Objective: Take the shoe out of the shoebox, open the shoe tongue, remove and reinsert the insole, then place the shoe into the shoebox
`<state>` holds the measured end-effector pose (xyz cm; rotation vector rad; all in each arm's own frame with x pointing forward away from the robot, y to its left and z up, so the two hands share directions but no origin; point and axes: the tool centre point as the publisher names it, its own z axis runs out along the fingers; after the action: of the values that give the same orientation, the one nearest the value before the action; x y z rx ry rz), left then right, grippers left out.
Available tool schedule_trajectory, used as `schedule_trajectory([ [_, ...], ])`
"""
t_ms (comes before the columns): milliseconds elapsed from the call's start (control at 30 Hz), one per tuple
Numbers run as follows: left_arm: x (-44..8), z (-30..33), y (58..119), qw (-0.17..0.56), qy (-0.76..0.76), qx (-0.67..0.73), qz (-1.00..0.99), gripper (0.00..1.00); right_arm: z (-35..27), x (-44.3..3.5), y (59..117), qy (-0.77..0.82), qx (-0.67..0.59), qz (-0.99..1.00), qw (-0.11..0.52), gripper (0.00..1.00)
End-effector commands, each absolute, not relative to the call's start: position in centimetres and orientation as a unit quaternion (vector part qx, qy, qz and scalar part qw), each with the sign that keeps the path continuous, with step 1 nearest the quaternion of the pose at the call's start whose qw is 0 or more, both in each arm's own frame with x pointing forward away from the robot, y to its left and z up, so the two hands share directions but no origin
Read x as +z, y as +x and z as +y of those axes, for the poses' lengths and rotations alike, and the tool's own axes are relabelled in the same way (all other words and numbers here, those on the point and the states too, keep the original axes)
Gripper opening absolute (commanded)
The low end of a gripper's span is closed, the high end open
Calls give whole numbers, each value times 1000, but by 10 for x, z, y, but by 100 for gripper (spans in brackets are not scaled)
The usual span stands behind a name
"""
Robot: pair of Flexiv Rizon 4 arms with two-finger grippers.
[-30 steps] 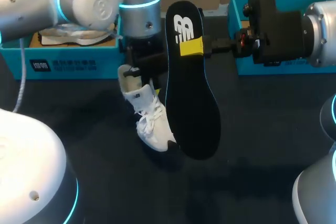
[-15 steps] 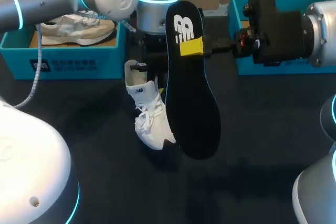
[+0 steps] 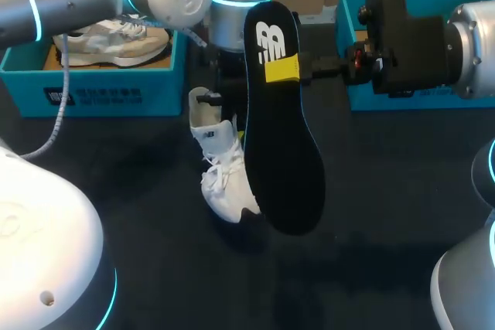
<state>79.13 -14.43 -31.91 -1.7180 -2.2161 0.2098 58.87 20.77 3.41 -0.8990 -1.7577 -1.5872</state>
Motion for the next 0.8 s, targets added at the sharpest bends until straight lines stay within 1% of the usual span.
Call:
schedule_trajectory([
  [33, -316, -162, 777, 165, -622, 54, -763, 0, 212, 34, 585, -341, -600, -660, 298, 0],
  [367, -331, -189, 761, 161, -649, 29, -743, 0, 212, 34, 585, -341, -600, -660, 298, 0],
  [800, -357, -185, 744, 174, -650, 8, -739, 0, 212, 34, 585, -341, -600, -660, 298, 0],
])
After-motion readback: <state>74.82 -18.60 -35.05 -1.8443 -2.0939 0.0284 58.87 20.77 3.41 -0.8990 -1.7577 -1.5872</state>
